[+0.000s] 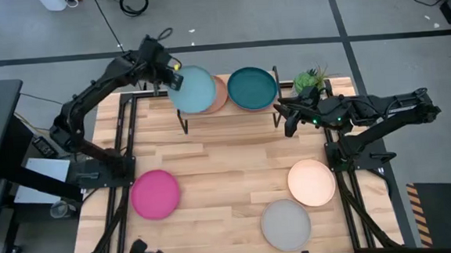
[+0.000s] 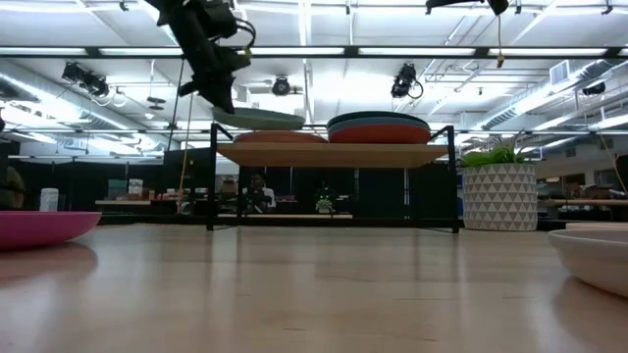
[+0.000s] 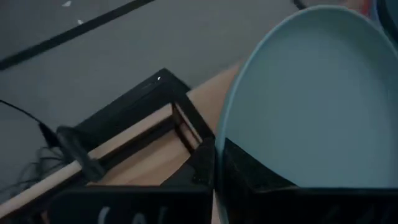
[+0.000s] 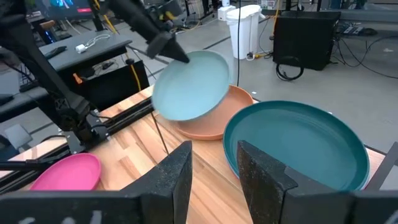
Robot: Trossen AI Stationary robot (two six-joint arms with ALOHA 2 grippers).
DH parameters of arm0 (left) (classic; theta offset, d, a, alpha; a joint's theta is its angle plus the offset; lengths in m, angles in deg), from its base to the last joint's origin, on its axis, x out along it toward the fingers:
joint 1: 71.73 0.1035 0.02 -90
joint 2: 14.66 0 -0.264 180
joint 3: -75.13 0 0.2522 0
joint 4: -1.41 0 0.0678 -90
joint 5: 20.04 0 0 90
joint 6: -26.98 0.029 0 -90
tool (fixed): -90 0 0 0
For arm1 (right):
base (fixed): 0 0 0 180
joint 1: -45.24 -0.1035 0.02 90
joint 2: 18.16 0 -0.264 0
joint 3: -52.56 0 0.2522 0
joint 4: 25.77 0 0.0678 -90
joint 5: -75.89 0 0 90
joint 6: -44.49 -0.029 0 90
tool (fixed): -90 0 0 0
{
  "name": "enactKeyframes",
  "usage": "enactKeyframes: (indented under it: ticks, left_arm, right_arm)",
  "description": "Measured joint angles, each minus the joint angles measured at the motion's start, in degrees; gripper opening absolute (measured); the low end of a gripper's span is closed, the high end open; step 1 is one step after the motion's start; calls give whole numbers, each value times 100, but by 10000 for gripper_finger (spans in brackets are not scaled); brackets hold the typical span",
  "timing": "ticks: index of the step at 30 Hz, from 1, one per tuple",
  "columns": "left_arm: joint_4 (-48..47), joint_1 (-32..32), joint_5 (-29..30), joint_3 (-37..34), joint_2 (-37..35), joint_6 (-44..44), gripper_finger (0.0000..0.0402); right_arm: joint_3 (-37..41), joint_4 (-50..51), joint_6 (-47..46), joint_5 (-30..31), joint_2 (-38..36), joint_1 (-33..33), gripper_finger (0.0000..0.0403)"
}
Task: Place and stack plates onto a shelf
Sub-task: Stack the light blue plate on top of the brown plate on the shelf, then stack the pink plate on top of the dark green plate on the shelf
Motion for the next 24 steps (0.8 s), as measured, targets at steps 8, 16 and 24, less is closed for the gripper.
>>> enactKeyframes:
  ticks: [8,16,24]
  left_arm:
    - [480,135,-433,0,467,-337,17]
    - [800,11,-741,0,535,-553,105]
    - [724,-22,-1807,7,148,528,184]
  right_arm:
    - [0,0,-2,13,0,0,132]
    - [0,0,49,172,0,0,132]
    - [0,0,153,210,0,0,132]
